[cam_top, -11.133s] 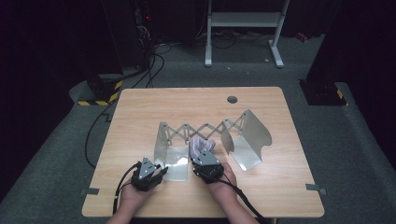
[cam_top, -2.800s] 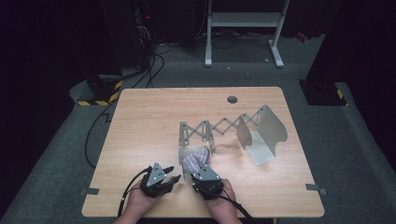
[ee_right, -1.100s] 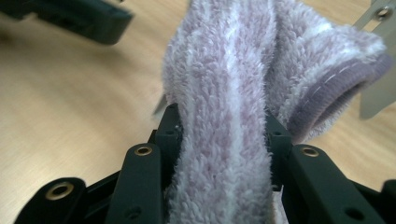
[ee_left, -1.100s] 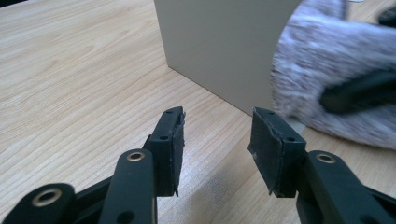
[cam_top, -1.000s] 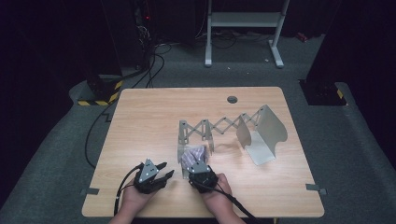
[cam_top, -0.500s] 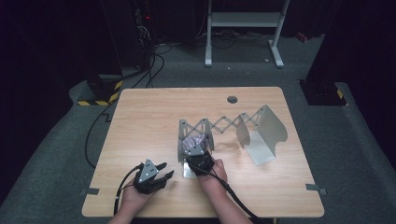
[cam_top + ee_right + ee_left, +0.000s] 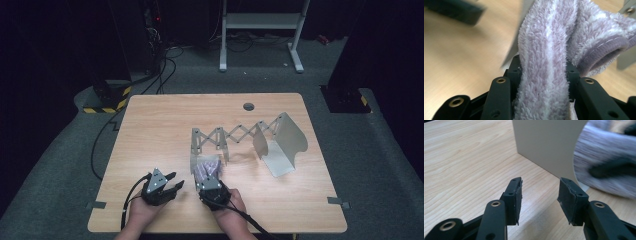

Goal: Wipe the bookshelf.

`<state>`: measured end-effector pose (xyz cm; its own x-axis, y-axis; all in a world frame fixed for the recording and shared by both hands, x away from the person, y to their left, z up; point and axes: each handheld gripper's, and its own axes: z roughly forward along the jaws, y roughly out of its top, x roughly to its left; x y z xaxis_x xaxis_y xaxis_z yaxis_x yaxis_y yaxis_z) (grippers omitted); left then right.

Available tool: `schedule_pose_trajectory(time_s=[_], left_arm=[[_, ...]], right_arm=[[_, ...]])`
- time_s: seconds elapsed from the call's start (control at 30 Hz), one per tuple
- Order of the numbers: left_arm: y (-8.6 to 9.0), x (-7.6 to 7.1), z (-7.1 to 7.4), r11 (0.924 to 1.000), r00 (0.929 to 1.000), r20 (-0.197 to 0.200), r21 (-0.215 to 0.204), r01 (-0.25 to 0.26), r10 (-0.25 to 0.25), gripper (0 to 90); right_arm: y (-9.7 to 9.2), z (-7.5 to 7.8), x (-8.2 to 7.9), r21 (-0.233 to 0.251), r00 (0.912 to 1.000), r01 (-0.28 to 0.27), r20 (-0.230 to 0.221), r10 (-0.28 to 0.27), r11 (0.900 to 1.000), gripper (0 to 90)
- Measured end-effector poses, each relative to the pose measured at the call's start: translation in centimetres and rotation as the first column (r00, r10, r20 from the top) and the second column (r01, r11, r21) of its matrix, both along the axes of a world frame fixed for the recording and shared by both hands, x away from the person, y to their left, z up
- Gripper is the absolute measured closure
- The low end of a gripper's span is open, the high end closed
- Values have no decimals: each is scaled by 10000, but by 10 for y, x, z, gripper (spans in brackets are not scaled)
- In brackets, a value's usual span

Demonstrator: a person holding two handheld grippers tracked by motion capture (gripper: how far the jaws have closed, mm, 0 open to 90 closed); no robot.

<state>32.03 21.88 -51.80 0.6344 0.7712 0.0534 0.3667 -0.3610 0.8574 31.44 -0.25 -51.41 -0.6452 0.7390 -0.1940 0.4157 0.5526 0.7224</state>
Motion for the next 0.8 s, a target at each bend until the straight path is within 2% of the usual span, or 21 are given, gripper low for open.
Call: schedule_pose_trajectory(time_s=[0.07, 0.17, 0.27, 0.33, 0.37, 0.4, 0.43, 0.47, 0.5, 0.53, 0.73, 0.8], left_arm=[[3, 0, 2, 9997, 9998, 66, -141, -185, 186, 518], [5, 1, 3, 9992, 9995, 110, -241, -309, 312, 510], [9, 2, 5, 9986, 9989, 157, -292, -431, 436, 500], [11, 3, 5, 9981, 9986, 165, -370, -500, 507, 493], [13, 3, 6, 9976, 9982, 196, -420, -558, 566, 491], [13, 3, 6, 9976, 9982, 196, -420, -558, 566, 491], [14, 3, 6, 9973, 9981, 213, -462, -574, 584, 491], [16, 3, 6, 9969, 9979, 203, -505, -611, 621, 490], [17, 3, 6, 9968, 9979, 203, -516, -606, 617, 490], [18, 3, 6, 9965, 9976, 231, -543, -637, 650, 490], [21, 3, 6, 9962, 9976, 206, -580, -655, 668, 489], [20, 3, 6, 9962, 9976, 197, -578, -649, 662, 490]], right_arm=[[-5, 0, -16, -15, 9997, -230, -12, 230, 9997, 621], [-7, 1, -21, -6, 9996, -273, -43, 273, 9996, 620], [-9, 1, -18, 36, 9998, -215, -12, 215, 9998, 619], [-9, 1, -12, 46, 9999, -110, -10, 110, 9999, 619], [-8, 2, -2, 11, 10000, 15, -7, -15, 10000, 620], [-8, 2, -2, 11, 10000, 15, -7, -15, 10000, 620], [-7, 2, 4, -14, 10000, 84, -14, -84, 10000, 619], [-6, 3, 17, -66, 9995, 298, -31, -298, 9995, 619], [-6, 3, 17, -66, 9995, 298, -31, -298, 9995, 619], [-5, 3, 24, -79, 9991, 415, -44, -415, 9991, 619], [2, 2, 57, -340, 9933, 1129, 269, -1120, 9930, 620], [3, 1, 59, -345, 9928, 1172, 296, -1162, 9925, 621]])
